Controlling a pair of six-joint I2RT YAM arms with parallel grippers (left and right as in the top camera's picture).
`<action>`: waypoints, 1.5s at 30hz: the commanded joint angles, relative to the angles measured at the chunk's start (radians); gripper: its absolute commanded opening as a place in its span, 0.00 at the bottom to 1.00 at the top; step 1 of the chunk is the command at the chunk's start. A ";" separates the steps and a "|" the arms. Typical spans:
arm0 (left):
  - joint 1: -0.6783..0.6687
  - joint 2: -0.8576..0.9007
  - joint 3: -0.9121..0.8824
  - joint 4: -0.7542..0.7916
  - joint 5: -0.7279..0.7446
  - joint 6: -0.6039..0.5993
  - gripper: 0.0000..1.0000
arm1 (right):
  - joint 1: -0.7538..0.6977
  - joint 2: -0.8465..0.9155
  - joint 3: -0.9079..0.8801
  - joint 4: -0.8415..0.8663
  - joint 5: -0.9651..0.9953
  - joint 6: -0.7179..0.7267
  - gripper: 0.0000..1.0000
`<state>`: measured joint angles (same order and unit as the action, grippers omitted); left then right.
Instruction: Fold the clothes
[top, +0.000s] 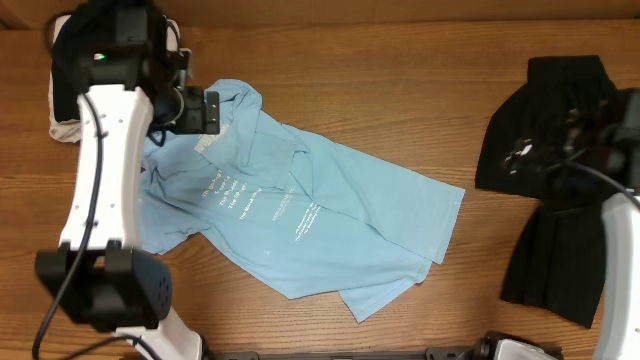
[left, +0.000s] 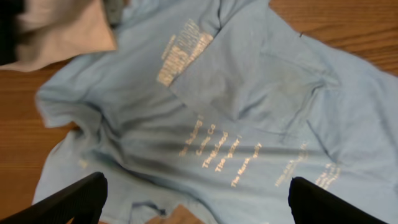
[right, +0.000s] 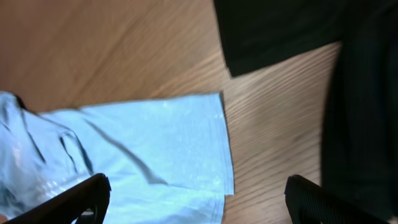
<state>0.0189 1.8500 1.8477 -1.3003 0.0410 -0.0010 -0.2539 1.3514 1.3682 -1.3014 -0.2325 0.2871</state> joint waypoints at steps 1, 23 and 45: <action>-0.008 0.072 -0.033 0.041 0.037 0.112 0.94 | 0.063 -0.007 -0.093 0.064 -0.016 0.002 0.94; -0.006 0.418 -0.033 0.167 -0.075 0.227 0.80 | 0.109 -0.005 -0.250 0.205 0.008 0.012 0.94; -0.007 0.454 -0.034 0.161 -0.067 0.222 0.34 | 0.109 -0.005 -0.250 0.220 0.016 0.012 0.94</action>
<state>0.0193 2.2932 1.8187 -1.1362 -0.0204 0.2169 -0.1478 1.3521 1.1217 -1.0866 -0.2279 0.2939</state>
